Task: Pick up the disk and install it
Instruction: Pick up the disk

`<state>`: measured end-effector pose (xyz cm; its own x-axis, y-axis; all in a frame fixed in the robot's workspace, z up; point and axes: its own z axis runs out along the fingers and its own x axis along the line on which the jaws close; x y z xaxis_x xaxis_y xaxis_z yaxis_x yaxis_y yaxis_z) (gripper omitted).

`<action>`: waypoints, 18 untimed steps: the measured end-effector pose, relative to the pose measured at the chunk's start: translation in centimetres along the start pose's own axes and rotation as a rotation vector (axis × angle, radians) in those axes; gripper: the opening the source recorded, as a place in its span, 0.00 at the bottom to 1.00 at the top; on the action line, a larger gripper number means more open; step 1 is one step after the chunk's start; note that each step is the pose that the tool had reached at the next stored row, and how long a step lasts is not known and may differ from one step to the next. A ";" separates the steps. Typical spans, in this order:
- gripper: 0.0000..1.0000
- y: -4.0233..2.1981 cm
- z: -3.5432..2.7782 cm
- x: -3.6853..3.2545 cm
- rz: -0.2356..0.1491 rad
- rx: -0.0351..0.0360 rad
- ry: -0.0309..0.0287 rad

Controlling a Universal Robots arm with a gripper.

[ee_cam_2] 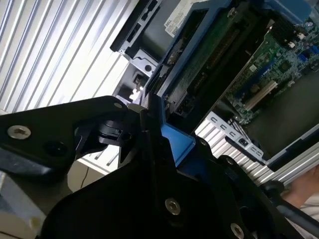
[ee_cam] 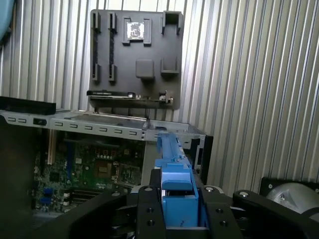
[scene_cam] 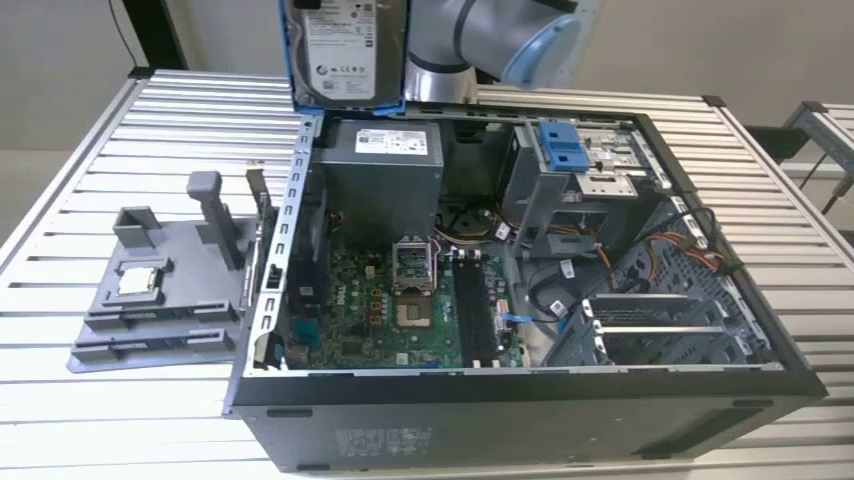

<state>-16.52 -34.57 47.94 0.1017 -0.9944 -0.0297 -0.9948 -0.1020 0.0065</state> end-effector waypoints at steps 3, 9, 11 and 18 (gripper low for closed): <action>0.00 -1.38 0.03 0.14 0.000 0.0000 -0.0001; 0.00 -3.23 0.06 0.40 0.000 0.0000 -0.0004; 0.00 -3.23 0.06 0.40 0.000 0.0001 -0.0012; 0.00 -4.12 0.09 0.89 0.002 -0.0014 -0.0014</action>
<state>-12.33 -35.03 47.79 0.1000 -0.9945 -0.0311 -0.9949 -0.1003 0.0079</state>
